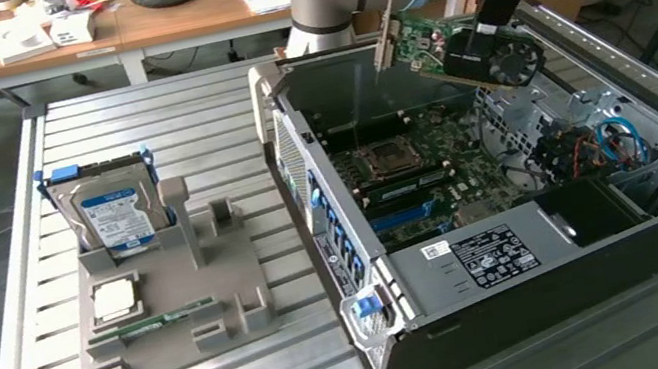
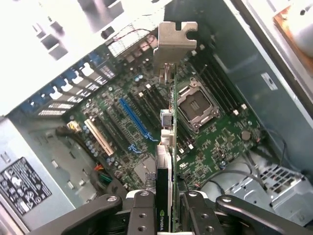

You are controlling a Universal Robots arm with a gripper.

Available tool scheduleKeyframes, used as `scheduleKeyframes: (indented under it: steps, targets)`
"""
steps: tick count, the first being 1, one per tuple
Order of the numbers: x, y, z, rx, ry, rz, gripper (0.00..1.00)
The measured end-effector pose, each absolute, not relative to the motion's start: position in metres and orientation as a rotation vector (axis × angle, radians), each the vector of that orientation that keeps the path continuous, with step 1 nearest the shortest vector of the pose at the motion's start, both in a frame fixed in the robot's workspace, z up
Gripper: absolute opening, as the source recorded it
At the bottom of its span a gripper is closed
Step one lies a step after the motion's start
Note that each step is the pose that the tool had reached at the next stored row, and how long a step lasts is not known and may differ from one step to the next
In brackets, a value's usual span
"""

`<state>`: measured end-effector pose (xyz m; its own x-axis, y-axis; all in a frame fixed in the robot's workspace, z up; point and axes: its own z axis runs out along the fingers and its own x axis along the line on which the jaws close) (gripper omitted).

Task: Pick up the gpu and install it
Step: 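Insert the gpu into the slot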

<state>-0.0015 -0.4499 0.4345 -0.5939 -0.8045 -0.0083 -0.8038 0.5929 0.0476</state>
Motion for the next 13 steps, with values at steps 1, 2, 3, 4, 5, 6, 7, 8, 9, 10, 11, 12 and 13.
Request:
scheduleKeyframes:
  steps: [1,2,3,4,5,6,7,8,9,10,11,12,13]
  targets:
    - [-0.0015,-0.4499,0.4345,1.431,-2.779,-0.071,0.26]
    - [-0.0015,-0.4499,0.4346,1.453,-2.767,-0.071,0.26]
    - [-0.0015,-0.4499,0.4346,1.475,-2.755,-0.070,0.26]
    - [-0.0015,-0.4499,0.4346,1.497,-2.742,-0.069,0.26]
    - [-0.0015,-0.4499,0.4346,1.518,-2.730,-0.068,0.26]
    - [-0.0015,-0.4499,0.4346,1.540,-2.717,-0.067,0.26]
    - [-0.0015,-0.4499,0.4346,1.563,-2.703,-0.067,0.26]
    - [-0.0015,-0.4499,0.4346,1.585,-2.690,-0.066,0.26]
    - [-0.0015,-0.4499,0.4346,1.607,-2.676,-0.065,0.26]
    - [-0.0015,-0.4499,0.4345,1.629,-2.663,-0.065,0.26]
    - [-0.0015,-0.4499,0.4345,1.650,-2.649,-0.064,0.26]
    - [-0.0015,-0.4499,0.4345,1.672,-2.635,-0.063,0.26]
    - [-0.0015,-0.4498,0.4345,1.693,-2.621,-0.063,0.26]
